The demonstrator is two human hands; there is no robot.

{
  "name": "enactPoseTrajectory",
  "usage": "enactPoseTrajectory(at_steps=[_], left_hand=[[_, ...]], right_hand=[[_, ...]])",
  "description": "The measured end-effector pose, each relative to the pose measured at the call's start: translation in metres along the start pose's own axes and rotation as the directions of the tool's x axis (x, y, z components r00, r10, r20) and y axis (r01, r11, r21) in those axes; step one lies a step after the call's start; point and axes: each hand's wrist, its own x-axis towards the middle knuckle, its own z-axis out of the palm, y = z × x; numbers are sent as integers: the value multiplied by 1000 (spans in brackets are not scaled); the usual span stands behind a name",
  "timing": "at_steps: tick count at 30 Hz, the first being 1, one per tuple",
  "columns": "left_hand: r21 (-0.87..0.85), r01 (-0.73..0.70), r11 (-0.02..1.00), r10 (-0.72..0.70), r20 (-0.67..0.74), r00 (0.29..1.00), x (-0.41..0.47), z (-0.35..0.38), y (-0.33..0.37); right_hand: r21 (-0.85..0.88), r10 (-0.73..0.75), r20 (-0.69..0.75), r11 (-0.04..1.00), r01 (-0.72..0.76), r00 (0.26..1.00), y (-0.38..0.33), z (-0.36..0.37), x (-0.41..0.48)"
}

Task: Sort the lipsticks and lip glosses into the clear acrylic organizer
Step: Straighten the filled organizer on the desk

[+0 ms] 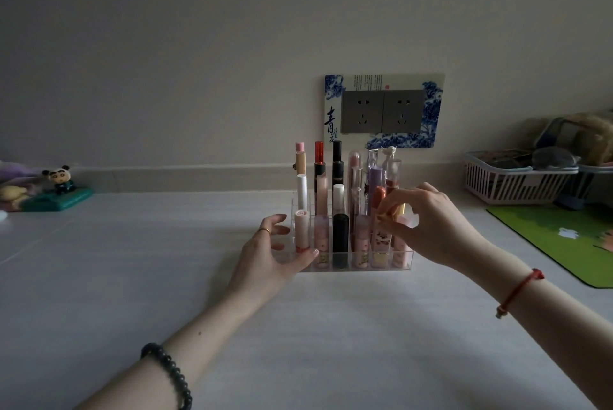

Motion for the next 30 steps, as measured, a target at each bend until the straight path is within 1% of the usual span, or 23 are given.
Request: enactPoseTrajectory(at_steps=[2, 4, 6, 8, 10, 15, 17, 25, 30], left_hand=[[3, 35, 999, -35, 49, 998, 0, 0, -2], [24, 34, 999, -35, 86, 996, -2, 0, -3], [45, 18, 999, -22, 104, 994, -2, 0, -3], [47, 15, 999, -20, 104, 994, -2, 0, -2], [56, 7, 998, -13, 105, 994, -2, 0, -1], [72, -19, 997, 12, 99, 995, -4, -1, -1], [76, -23, 997, 15, 100, 995, -4, -1, 0], [83, -26, 996, 17, 105, 994, -3, 0, 0], [84, -27, 996, 17, 115, 993, -3, -1, 0]], right_hand=[[-9, -24, 6, 1000, 24, 1000, 0, -3, 2], [-12, -45, -28, 999, 45, 999, -1, -7, 8], [-16, -57, -80, 998, 56, 995, -6, -11, 17], [-28, -71, -98, 997, 69, 993, -13, -11, 28], [-43, -85, -64, 996, 82, 994, -19, -9, 38], [-46, -91, 89, 994, 96, 992, -27, 1, 52], [-44, -91, 118, 994, 97, 989, -28, 3, 53], [-28, -66, 133, 997, 71, 989, -29, 2, 55], [-22, -66, 117, 997, 69, 991, -28, 2, 55]])
